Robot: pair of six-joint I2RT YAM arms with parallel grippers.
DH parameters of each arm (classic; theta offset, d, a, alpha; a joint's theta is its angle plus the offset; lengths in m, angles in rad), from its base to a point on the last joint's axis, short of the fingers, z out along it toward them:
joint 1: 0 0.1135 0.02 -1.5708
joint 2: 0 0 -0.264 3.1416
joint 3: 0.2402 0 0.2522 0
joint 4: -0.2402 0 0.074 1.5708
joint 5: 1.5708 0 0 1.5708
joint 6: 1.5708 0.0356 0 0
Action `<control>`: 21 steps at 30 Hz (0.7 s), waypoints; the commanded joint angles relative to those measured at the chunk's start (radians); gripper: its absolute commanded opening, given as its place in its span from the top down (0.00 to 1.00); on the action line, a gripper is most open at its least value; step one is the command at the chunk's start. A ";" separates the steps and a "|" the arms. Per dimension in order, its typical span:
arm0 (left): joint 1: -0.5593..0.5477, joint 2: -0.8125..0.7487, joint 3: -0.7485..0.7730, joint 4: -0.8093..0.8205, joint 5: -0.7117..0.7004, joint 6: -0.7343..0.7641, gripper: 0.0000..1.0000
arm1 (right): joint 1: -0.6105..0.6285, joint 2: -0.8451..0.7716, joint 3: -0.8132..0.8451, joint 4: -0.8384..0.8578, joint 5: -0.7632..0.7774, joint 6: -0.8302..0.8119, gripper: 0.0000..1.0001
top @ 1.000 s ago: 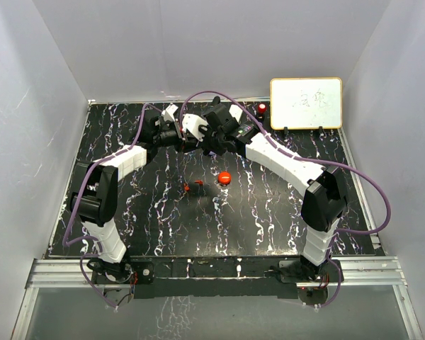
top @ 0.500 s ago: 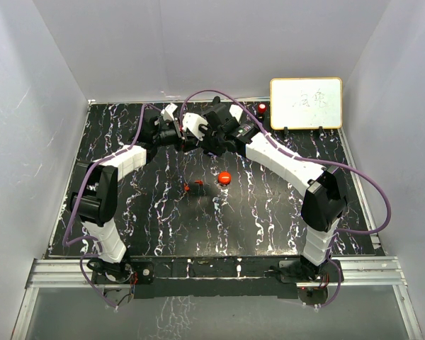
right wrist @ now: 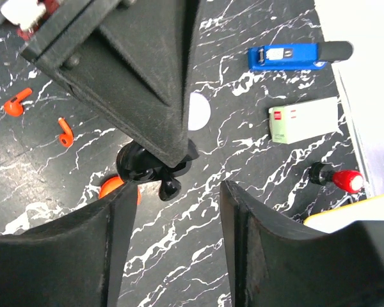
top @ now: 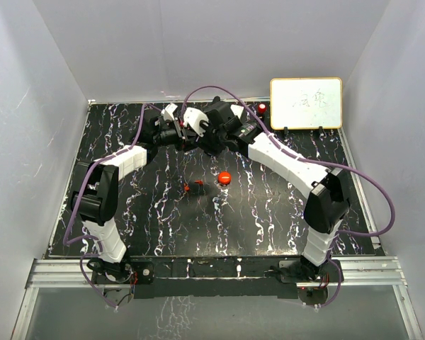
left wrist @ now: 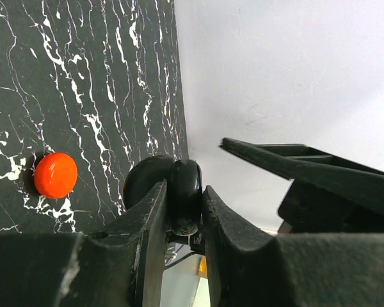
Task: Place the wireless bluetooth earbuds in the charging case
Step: Place the earbud in the charging case, then adjust the earbud with the charging case.
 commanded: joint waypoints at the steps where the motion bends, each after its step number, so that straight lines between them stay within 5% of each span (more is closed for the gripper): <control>1: -0.006 -0.002 -0.009 0.035 0.012 -0.023 1.00 | 0.001 -0.111 0.019 0.102 0.026 0.027 0.45; 21: -0.005 -0.004 -0.008 0.093 0.012 -0.096 1.00 | -0.108 -0.075 0.047 0.007 -0.141 0.239 0.34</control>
